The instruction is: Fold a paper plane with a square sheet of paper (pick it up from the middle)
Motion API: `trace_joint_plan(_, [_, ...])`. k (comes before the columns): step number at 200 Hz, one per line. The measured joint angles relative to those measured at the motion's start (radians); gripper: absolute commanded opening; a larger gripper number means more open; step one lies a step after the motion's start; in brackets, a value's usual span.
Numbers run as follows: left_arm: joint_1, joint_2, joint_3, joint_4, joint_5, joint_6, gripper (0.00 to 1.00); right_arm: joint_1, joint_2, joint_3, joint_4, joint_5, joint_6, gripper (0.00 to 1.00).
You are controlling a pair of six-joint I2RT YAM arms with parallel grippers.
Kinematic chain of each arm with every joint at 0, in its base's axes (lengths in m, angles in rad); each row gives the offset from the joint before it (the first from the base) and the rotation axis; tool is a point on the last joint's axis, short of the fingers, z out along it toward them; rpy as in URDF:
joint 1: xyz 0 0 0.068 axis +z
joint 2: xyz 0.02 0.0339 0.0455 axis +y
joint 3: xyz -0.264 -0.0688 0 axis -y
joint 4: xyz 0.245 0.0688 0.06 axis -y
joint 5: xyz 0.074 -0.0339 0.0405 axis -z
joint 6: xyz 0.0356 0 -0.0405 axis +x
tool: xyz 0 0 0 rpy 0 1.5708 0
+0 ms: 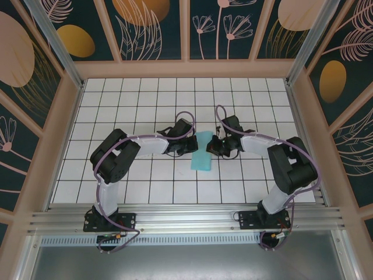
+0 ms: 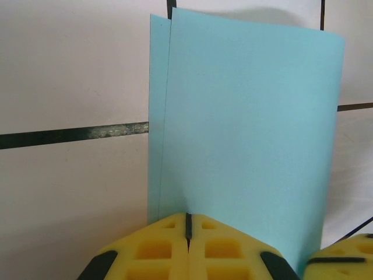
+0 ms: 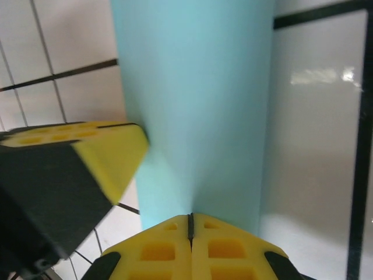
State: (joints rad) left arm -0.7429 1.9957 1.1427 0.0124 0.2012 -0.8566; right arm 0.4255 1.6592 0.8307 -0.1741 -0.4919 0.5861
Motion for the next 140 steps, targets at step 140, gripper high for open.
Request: trace_joint_plan(140, [0.000,0.003,0.000,0.009,0.000,0.000,0.00,-0.060,-0.092,-0.135,0.098,-0.075,-0.056,0.01])
